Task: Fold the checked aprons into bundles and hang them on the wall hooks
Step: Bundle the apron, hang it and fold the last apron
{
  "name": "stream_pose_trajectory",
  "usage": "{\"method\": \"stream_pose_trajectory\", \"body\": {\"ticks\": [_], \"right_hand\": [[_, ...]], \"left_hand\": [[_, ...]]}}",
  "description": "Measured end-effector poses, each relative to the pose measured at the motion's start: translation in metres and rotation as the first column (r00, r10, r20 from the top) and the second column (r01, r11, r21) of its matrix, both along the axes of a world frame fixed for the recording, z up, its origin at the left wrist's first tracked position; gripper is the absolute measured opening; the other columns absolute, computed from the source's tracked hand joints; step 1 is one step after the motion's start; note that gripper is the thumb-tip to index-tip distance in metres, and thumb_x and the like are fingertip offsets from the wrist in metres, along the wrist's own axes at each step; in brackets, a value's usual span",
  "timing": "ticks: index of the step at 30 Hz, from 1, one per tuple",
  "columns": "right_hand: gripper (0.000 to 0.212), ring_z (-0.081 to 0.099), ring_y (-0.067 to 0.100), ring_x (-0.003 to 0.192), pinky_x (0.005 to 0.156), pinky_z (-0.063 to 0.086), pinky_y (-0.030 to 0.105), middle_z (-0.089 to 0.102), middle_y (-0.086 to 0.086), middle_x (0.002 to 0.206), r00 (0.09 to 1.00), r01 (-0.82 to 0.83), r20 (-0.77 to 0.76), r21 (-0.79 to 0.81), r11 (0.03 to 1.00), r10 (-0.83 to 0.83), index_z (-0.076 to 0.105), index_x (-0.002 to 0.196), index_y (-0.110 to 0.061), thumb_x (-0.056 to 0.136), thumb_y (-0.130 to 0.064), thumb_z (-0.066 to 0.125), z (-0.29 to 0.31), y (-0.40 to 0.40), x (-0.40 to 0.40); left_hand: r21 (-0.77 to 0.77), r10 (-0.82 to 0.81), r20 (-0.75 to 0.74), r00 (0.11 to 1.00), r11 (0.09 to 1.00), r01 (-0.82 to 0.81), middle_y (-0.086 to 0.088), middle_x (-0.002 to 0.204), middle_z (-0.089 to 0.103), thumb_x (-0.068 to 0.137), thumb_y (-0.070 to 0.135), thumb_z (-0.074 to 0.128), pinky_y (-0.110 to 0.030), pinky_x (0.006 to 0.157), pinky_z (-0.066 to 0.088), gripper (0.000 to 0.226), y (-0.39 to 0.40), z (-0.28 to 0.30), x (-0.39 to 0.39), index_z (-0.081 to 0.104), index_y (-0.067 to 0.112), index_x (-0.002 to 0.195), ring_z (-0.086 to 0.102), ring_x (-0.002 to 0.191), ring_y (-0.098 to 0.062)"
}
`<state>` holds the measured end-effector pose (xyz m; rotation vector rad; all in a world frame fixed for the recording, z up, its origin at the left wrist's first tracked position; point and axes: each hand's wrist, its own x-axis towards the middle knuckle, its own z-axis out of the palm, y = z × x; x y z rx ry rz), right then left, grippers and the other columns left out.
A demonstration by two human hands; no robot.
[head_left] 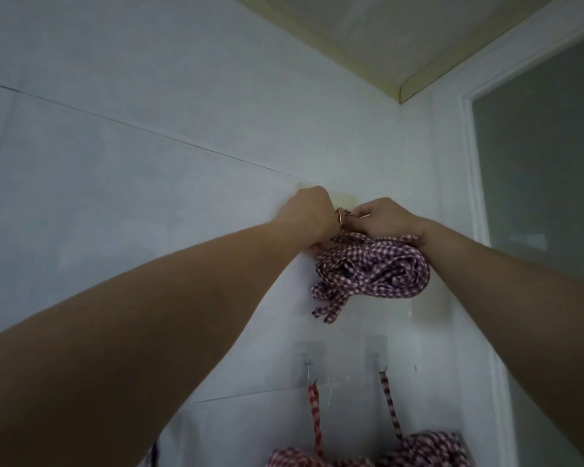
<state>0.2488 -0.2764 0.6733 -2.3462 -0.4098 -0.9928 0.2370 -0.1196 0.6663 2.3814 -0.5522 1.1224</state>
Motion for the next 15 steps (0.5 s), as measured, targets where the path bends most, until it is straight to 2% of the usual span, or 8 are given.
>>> {"method": "stream_pose_trajectory", "body": {"ticks": [2, 5, 7, 8, 10, 12, 14, 15], "right_hand": [[0.022, 0.06, 0.004, 0.072, 0.06, 0.044, 0.009, 0.069, -0.002, 0.081, 0.999, -0.029, 0.026, 0.033, 0.999, 0.028, 0.069, 0.08, -0.016, 0.09, -0.035, 0.072, -0.005, 0.003, -0.003], [0.023, 0.064, 0.018, 0.071, 0.059, 0.054, 0.023, 0.069, 0.008, 0.085, 0.99, -0.1, 0.104, 0.057, 0.993, 0.094, 0.064, 0.098, -0.01, 0.085, -0.021, 0.079, -0.012, 0.006, -0.014], [0.022, 0.067, 0.022, 0.068, 0.054, 0.057, 0.027, 0.07, 0.01, 0.084, 0.984, -0.122, 0.14, 0.068, 0.99, 0.112, 0.067, 0.097, -0.008, 0.081, -0.01, 0.082, -0.013, 0.004, -0.024], [0.017, 0.069, 0.022, 0.071, 0.057, 0.059, 0.028, 0.072, 0.011, 0.086, 0.988, -0.108, 0.114, 0.045, 0.993, 0.103, 0.071, 0.093, -0.008, 0.08, -0.007, 0.082, -0.014, 0.003, -0.031], [0.011, 0.071, 0.019, 0.081, 0.075, 0.06, 0.032, 0.076, 0.008, 0.092, 0.998, -0.06, 0.027, -0.054, 0.997, 0.062, 0.077, 0.091, -0.01, 0.082, -0.006, 0.08, -0.015, 0.0, -0.04], [0.019, 0.068, 0.016, 0.096, 0.095, 0.052, 0.031, 0.074, 0.002, 0.103, 0.999, -0.01, -0.038, -0.152, 0.988, 0.004, 0.076, 0.105, -0.011, 0.086, -0.012, 0.077, -0.019, 0.0, -0.048], [0.036, 0.062, 0.018, 0.11, 0.1, 0.045, 0.029, 0.064, 0.0, 0.114, 0.986, 0.082, -0.121, -0.252, 0.964, -0.116, 0.067, 0.123, -0.012, 0.09, -0.024, 0.074, -0.027, 0.001, -0.057], [0.045, 0.059, 0.021, 0.116, 0.102, 0.044, 0.031, 0.059, 0.001, 0.121, 0.968, 0.133, -0.166, -0.3, 0.945, -0.19, 0.06, 0.131, -0.014, 0.091, -0.031, 0.072, -0.031, 0.001, -0.059]], "left_hand": [[0.003, 0.013, -0.01, 1.0, 1.0, -0.013, -0.006, 0.072, 0.062, 0.093, 0.021, 0.061, -0.025, 0.05, 0.046, 0.029, -0.001, -0.007, -0.004, 0.047, 0.01, 0.071, 0.061, 0.059, -0.019], [0.006, 0.002, 0.01, 1.0, 1.0, -0.002, -0.009, 0.095, 0.066, 0.094, 0.026, 0.057, -0.031, 0.068, 0.053, 0.019, -0.006, -0.019, -0.01, 0.049, 0.013, 0.083, 0.067, 0.081, -0.026], [0.015, -0.049, -0.063, 0.997, 0.999, 0.05, -0.009, 0.094, 0.067, 0.096, 0.031, 0.052, -0.031, 0.064, 0.053, 0.019, -0.009, -0.027, -0.014, 0.053, 0.012, 0.093, 0.066, 0.075, -0.025], [0.008, -0.085, -0.15, 0.985, 0.996, 0.087, -0.011, 0.092, 0.068, 0.098, 0.031, 0.049, -0.032, 0.061, 0.057, 0.024, -0.009, -0.031, -0.016, 0.056, 0.009, 0.097, 0.068, 0.07, -0.026], [-0.004, -0.152, -0.36, 0.92, 0.987, 0.162, -0.02, 0.098, 0.071, 0.104, 0.027, 0.041, -0.034, 0.062, 0.062, 0.035, -0.008, -0.04, -0.024, 0.061, 0.0, 0.112, 0.071, 0.068, -0.032], [0.029, -0.164, -0.468, 0.868, 0.979, 0.2, -0.027, 0.104, 0.07, 0.108, 0.026, 0.033, -0.037, 0.069, 0.063, 0.041, -0.005, -0.047, -0.028, 0.057, -0.005, 0.119, 0.072, 0.078, -0.036], [0.049, -0.136, -0.517, 0.845, 0.981, 0.188, -0.027, 0.103, 0.07, 0.108, 0.031, 0.031, -0.043, 0.075, 0.062, 0.042, -0.002, -0.051, -0.032, 0.055, -0.003, 0.111, 0.073, 0.087, -0.037], [0.042, -0.128, -0.512, 0.849, 0.984, 0.174, -0.026, 0.102, 0.07, 0.106, 0.033, 0.034, -0.042, 0.073, 0.062, 0.04, 0.0, -0.053, -0.033, 0.055, -0.002, 0.103, 0.073, 0.087, -0.036]]}}
